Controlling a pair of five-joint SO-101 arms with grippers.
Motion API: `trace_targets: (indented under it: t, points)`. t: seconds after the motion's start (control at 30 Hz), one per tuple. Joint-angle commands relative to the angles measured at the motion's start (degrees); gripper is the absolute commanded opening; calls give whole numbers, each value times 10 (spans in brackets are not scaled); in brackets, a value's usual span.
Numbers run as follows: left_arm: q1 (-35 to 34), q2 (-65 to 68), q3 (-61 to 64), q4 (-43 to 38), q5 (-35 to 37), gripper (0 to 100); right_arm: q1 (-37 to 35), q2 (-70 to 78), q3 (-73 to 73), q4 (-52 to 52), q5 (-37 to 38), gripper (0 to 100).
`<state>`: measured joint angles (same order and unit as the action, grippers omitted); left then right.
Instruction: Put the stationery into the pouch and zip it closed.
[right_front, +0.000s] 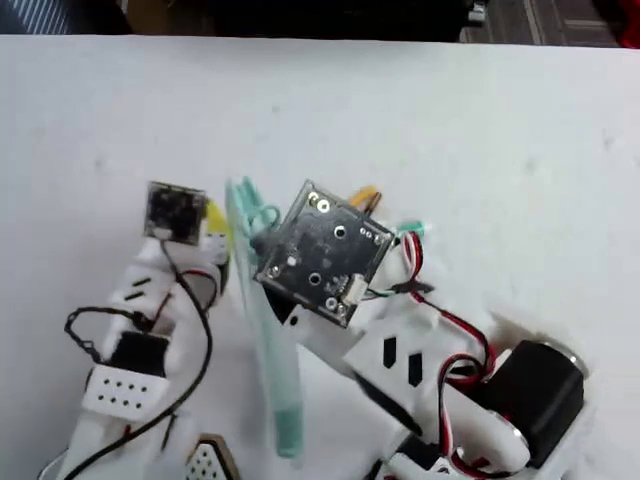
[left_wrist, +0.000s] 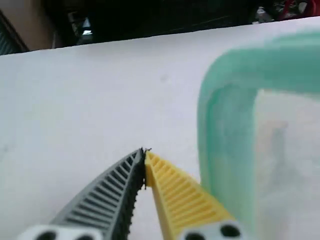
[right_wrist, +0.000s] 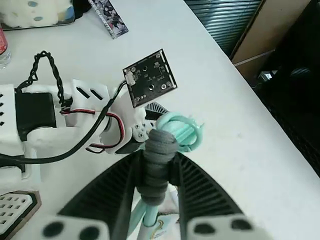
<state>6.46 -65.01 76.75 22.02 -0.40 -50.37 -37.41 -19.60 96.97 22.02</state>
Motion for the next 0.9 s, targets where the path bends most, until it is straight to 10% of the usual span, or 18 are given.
trace_targets:
  t: [0.0, 0.4, 0.87]
  points:
    - [51, -7, -64, -15, -5, 24, -6, 1, -19, 11, -6, 17]
    - [169, -7, -145, -62, 27, 24, 28, -37, 95, -32, -2, 17]
    - [-5, -39, -86, 79, 10, 33, 73, -189, 368, -144, -1, 17]
